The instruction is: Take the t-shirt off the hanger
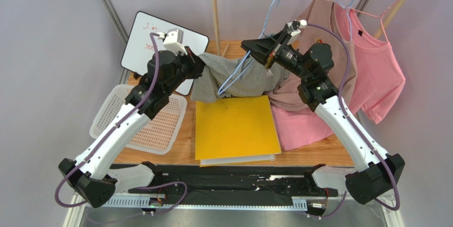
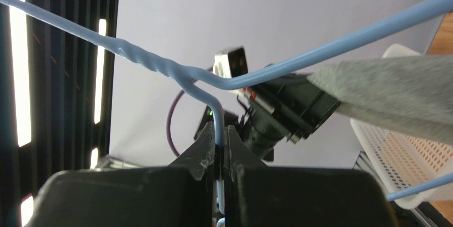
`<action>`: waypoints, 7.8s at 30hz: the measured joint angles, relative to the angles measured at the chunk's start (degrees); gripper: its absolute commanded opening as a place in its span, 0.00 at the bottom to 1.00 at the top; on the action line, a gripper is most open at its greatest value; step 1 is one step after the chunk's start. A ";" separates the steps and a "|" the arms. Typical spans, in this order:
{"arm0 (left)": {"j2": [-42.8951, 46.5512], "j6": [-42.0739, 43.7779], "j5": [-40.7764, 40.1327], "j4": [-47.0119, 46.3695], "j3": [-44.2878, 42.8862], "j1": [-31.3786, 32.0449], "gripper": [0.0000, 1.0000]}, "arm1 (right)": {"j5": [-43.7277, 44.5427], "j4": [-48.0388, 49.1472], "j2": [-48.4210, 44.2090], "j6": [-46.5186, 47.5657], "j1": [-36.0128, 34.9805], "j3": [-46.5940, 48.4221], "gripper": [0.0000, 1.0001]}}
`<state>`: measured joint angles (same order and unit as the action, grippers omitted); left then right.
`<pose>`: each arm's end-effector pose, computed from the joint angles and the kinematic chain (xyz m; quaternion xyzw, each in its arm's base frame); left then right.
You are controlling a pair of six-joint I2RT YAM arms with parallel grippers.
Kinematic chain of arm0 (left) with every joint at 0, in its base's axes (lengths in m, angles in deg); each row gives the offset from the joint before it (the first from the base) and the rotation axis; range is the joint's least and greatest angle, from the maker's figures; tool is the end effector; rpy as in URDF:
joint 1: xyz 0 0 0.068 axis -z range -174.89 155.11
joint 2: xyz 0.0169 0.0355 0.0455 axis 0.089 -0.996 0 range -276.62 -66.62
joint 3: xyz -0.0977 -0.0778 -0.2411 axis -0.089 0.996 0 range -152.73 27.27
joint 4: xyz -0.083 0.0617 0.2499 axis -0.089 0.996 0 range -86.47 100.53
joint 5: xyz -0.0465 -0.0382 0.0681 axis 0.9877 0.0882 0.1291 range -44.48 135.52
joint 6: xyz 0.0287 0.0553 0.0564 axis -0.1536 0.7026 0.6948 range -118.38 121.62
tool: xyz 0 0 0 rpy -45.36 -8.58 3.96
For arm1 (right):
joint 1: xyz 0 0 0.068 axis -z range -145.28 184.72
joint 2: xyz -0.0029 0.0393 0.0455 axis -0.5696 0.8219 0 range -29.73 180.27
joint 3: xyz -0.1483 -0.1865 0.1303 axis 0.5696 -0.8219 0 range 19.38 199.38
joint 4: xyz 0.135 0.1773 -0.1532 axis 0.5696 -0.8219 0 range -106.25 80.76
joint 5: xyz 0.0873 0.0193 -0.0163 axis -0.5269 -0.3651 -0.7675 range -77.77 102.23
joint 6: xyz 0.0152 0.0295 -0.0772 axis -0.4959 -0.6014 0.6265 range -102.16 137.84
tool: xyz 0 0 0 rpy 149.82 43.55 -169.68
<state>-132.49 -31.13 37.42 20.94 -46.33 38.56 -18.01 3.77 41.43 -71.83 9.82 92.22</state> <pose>0.2573 -0.1576 0.4223 -0.0409 0.7626 -0.3061 0.5684 0.2755 0.1689 0.4645 0.1415 0.6087 0.7292 0.2790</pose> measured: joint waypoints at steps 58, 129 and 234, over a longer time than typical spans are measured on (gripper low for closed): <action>12.24 44.92 -24.26 2.93 -32.72 -7.74 0.00 | -2.12 -35.12 -14.84 44.57 -6.08 -1.77 0.00; 17.77 -41.90 -43.65 53.02 2.03 -13.73 0.00 | 1.31 -35.21 -19.39 47.45 -6.10 -8.04 0.00; 8.83 -2.08 -5.05 -11.17 19.80 29.55 0.00 | 16.26 -32.68 -10.86 46.29 -19.74 -7.65 0.38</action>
<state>-123.66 -33.21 32.37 9.77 -26.53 68.11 -1.75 -28.91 30.56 -25.54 -9.92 84.57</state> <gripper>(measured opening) 0.009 0.395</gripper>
